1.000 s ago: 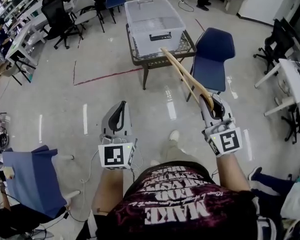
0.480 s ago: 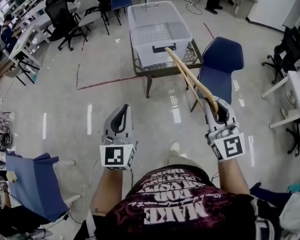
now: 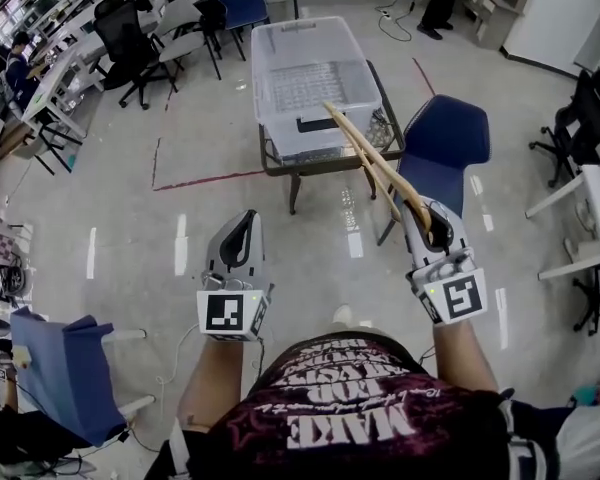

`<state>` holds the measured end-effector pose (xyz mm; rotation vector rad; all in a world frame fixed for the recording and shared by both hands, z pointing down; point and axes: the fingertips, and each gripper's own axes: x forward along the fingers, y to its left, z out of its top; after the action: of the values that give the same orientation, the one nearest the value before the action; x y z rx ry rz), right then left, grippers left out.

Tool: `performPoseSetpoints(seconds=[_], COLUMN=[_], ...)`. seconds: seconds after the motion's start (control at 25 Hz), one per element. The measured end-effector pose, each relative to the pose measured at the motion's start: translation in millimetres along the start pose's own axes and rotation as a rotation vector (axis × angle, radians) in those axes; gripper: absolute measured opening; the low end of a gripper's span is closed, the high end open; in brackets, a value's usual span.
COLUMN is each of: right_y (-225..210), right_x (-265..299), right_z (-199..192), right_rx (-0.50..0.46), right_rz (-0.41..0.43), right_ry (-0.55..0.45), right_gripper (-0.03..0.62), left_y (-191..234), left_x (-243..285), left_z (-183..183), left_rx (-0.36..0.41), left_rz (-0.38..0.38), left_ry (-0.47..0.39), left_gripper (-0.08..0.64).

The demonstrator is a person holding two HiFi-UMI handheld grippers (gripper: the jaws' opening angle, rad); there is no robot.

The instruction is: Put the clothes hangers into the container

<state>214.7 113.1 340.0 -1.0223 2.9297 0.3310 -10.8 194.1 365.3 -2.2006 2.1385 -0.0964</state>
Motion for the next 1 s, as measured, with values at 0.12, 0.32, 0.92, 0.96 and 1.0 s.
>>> performPoseSetpoints(seconds=[0.12, 0.32, 0.92, 0.96, 1.0], right_y=[-14.3, -39.0, -61.9, -63.6, -65.5], right_x=[4.5, 3.8, 37.6, 40.2, 43.0], right_z=[-3.3, -11.4, -33.2, -33.3, -33.5], right_rx=[-0.001, 0.013, 0.035, 0.034, 0.031], right_rz=[0.021, 0.021, 0.031, 0.026, 0.023], right_ry=[-0.009, -0.004, 0.032, 0.033, 0.034], right_gripper=[0.06, 0.06, 0.06, 0.06, 0.06], left_y=[-4.0, -19.8, -11.2, -11.0, -10.7], left_x=[11.7, 29.4, 69.4, 73.6, 77.8], left_z=[3.1, 0.7, -20.4, -20.7, -21.2], left_rx=[-0.005, 0.014, -0.005, -0.005, -0.005], left_rz=[0.025, 0.015, 0.004, -0.002, -0.008], left_ry=[-0.012, 0.002, 0.042, 0.042, 0.041], left_gripper=[0.006, 0.006, 0.006, 0.006, 0.006])
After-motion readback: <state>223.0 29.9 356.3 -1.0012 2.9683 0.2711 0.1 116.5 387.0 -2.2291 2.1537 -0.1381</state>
